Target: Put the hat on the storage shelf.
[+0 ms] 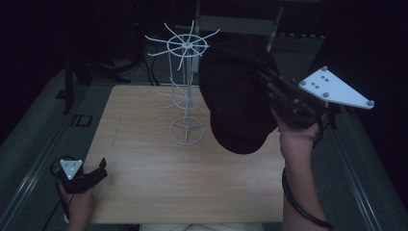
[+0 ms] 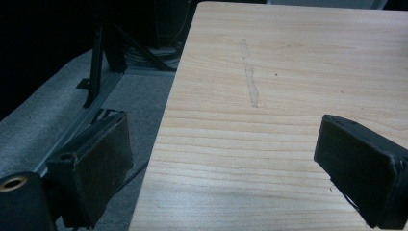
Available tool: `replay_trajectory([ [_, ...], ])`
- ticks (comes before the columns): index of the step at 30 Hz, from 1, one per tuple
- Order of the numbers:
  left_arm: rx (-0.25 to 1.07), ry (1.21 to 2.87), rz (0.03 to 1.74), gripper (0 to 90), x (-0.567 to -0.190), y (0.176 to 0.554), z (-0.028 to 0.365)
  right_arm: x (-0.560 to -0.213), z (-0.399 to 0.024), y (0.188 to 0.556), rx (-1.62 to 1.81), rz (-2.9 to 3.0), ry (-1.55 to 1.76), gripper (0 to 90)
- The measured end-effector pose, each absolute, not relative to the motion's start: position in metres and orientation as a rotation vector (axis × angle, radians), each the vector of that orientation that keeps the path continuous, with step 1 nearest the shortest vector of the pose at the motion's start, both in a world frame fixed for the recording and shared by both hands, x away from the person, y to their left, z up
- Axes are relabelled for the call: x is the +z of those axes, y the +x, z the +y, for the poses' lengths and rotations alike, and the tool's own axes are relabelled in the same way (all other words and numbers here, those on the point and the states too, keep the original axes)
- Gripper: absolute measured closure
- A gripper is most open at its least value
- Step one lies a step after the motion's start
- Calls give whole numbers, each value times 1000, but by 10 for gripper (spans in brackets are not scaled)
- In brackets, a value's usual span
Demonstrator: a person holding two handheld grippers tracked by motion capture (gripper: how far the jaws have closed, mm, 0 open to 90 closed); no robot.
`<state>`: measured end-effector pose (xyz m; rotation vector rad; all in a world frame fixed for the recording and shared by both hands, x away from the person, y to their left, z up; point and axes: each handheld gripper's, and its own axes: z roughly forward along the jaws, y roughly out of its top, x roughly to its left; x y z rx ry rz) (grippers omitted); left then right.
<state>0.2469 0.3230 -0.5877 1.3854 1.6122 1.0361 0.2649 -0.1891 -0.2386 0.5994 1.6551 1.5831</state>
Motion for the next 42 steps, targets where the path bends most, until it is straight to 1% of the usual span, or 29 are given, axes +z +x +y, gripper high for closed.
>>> replay_trajectory([
  [7, 1030, 1388, 1608, 67, -588, 247, 324, -255, -172, 276, 1577, 1755, 559, 834],
  [22, 1033, 1387, 1607, 67, -588, 246, 324, -298, -167, 285, 1583, 1871, 594, 809],
  [30, 1033, 1385, 1607, 67, -588, 246, 324, -317, -166, 292, 1606, 1911, 624, 757],
  [32, 1034, 1382, 1607, 67, -588, 246, 324, -320, -166, 294, 1607, 1917, 631, 727],
  [42, 1033, 1380, 1606, 67, -588, 246, 324, -327, -177, 292, 1627, 1915, 655, 476],
])
